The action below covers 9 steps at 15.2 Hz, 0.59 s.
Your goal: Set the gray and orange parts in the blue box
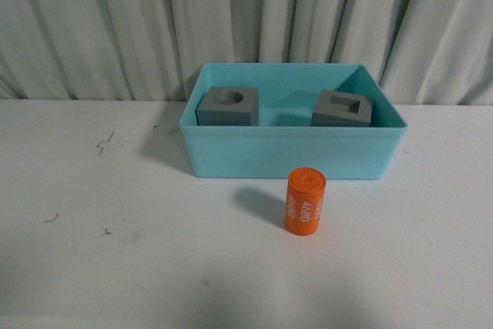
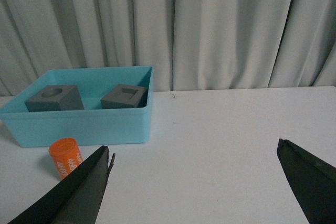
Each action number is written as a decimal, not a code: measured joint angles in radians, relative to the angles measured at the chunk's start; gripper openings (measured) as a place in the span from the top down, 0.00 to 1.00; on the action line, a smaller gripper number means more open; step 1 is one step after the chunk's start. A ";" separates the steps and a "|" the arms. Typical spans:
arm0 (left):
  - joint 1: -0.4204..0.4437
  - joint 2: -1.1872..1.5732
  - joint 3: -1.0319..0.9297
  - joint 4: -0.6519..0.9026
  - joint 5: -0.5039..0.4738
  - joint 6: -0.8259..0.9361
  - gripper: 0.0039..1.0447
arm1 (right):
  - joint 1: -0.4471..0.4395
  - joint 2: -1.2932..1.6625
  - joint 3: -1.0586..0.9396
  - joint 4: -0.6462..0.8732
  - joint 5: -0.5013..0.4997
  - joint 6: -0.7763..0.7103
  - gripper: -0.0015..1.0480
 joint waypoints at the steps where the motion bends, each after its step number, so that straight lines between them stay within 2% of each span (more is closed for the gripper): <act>1: 0.000 -0.022 0.000 -0.023 0.000 0.000 0.99 | 0.000 0.000 0.000 0.000 0.000 0.000 0.06; 4: 0.000 -0.051 0.000 -0.051 0.000 0.000 0.99 | 0.000 0.000 0.000 0.000 0.000 0.000 0.06; 6: 0.000 -0.185 0.000 -0.237 0.001 0.000 0.99 | 0.000 0.000 0.000 0.000 0.000 0.000 0.06; 9: 0.001 -0.216 0.000 -0.232 0.000 0.000 0.99 | 0.000 0.000 0.000 0.001 0.000 0.000 0.06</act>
